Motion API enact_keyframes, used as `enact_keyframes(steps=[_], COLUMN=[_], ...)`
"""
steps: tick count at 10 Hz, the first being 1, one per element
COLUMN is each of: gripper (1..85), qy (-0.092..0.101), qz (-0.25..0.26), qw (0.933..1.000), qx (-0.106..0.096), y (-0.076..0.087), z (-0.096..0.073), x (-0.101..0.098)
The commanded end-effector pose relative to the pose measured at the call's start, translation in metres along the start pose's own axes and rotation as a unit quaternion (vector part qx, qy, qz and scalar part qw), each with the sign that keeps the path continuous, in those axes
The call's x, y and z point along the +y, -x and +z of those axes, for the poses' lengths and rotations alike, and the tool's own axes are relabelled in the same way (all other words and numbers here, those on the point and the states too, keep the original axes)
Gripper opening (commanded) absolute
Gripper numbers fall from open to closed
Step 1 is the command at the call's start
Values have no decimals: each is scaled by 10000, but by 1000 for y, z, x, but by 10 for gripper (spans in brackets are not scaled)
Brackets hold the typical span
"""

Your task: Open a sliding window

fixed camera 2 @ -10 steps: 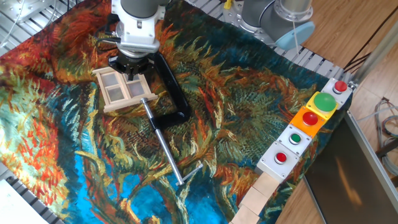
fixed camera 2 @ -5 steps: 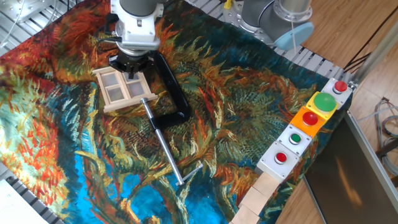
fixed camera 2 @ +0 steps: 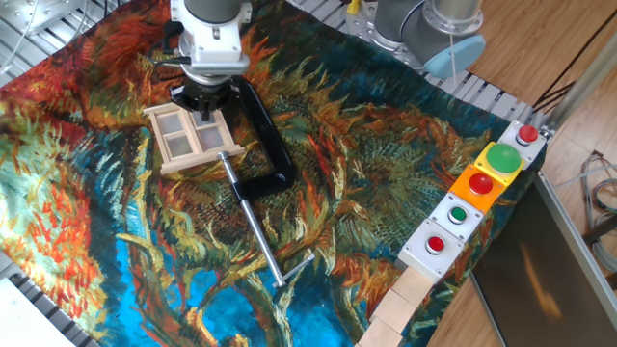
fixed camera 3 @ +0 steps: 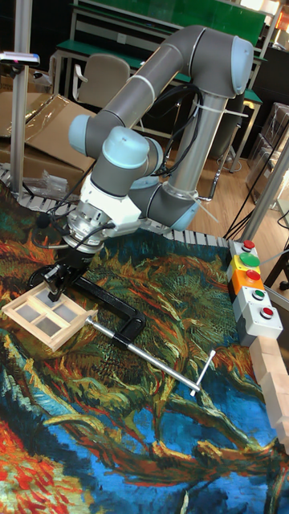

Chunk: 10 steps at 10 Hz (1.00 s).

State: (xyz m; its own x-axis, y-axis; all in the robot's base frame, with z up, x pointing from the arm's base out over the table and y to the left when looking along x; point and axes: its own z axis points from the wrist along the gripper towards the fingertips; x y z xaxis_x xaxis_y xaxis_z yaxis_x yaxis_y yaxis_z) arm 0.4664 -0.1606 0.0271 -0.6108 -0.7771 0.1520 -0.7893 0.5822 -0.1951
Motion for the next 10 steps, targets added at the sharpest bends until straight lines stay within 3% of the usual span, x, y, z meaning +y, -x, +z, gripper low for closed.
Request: enact_keyframes(steps=[1,8,10], gripper=[13,13,13], qy=[-12,-45,125], qz=[-129,-118,-30], qw=[9999,9999,9999], qx=[-37,6,87], y=[0,-2,-7], z=[1,0,0], x=[-1,-4,5])
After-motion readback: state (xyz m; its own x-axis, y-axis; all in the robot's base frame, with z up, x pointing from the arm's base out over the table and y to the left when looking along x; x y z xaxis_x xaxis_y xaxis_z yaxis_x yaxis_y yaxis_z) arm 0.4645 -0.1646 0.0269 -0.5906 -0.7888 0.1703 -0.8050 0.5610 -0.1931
